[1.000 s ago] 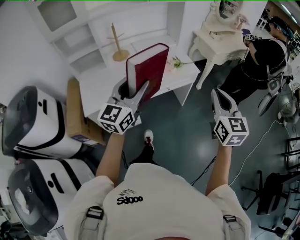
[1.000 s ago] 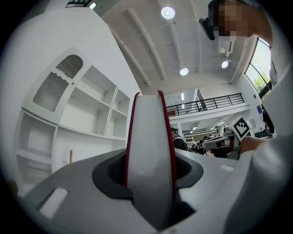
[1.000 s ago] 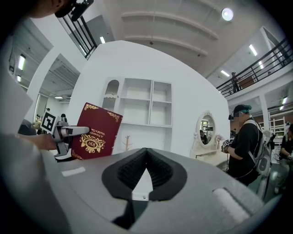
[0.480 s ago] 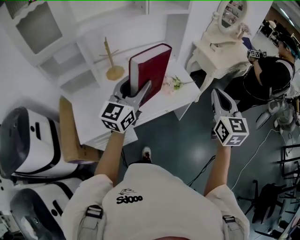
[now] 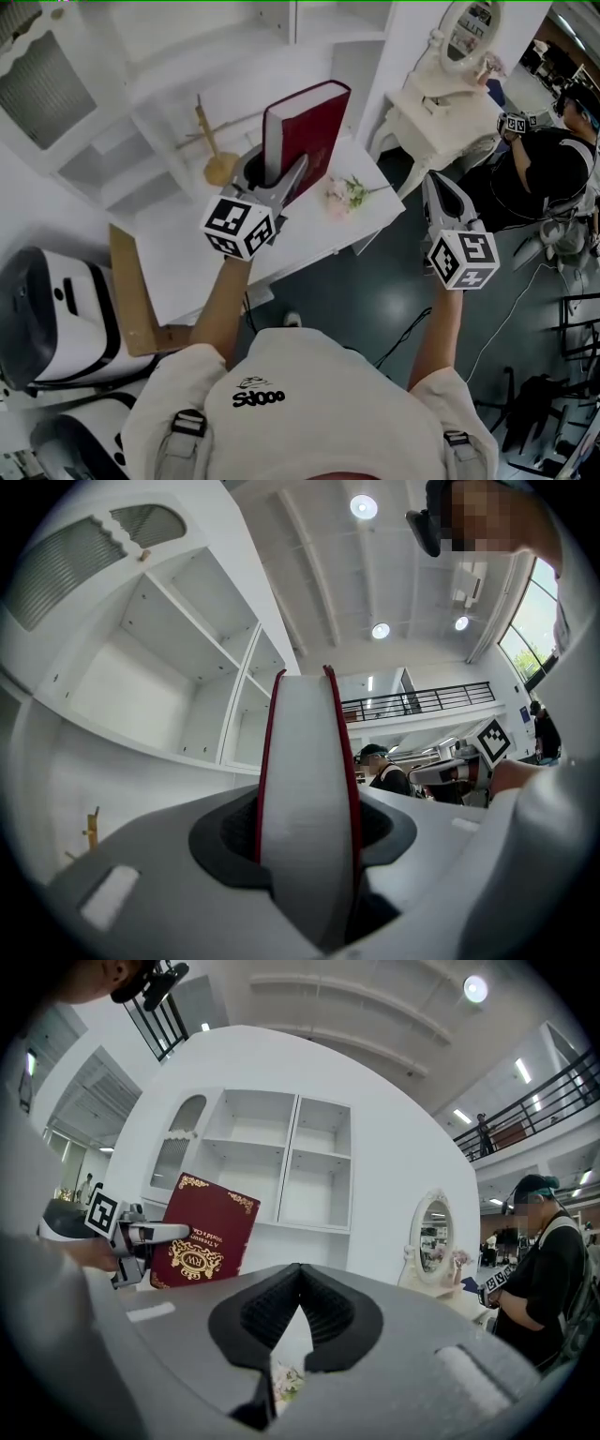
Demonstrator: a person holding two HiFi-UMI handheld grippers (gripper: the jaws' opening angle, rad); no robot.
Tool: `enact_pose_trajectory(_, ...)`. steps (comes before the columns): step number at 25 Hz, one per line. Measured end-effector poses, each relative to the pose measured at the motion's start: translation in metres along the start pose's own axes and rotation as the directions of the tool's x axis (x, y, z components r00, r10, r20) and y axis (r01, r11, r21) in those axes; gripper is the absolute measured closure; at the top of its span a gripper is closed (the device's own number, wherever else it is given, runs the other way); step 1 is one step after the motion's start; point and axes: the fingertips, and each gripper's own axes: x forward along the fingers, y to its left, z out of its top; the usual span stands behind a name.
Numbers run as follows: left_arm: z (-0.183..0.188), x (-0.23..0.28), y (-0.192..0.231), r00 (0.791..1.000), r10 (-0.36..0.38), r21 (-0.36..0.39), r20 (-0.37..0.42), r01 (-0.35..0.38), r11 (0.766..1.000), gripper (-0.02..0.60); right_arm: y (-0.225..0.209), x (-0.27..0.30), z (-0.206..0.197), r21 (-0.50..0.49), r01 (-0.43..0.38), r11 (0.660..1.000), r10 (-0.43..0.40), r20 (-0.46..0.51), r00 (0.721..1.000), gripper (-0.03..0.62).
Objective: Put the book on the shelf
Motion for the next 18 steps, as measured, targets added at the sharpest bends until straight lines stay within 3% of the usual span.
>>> enact_pose_trajectory(7, 0.014, 0.044, 0.019, 0.999, 0.025, 0.034, 0.031, -0.026, 0.999, 0.357, -0.015, 0.042, 0.007, -0.026, -0.052, 0.998, 0.053, 0.02, 0.998, 0.592)
enact_pose_trajectory(13, 0.03, 0.11, 0.031, 0.994, 0.078, 0.084, 0.079, -0.085, 0.993, 0.357, -0.061, 0.092, 0.013, -0.044, -0.131, 0.99, 0.133, 0.052, 0.99, 0.592)
enact_pose_trajectory(18, 0.071, 0.176, 0.045, 0.983, 0.108, 0.149, 0.147, -0.13, 0.98, 0.357, -0.109, 0.136, 0.029, -0.057, -0.172, 0.983, 0.176, 0.086, 0.981, 0.592)
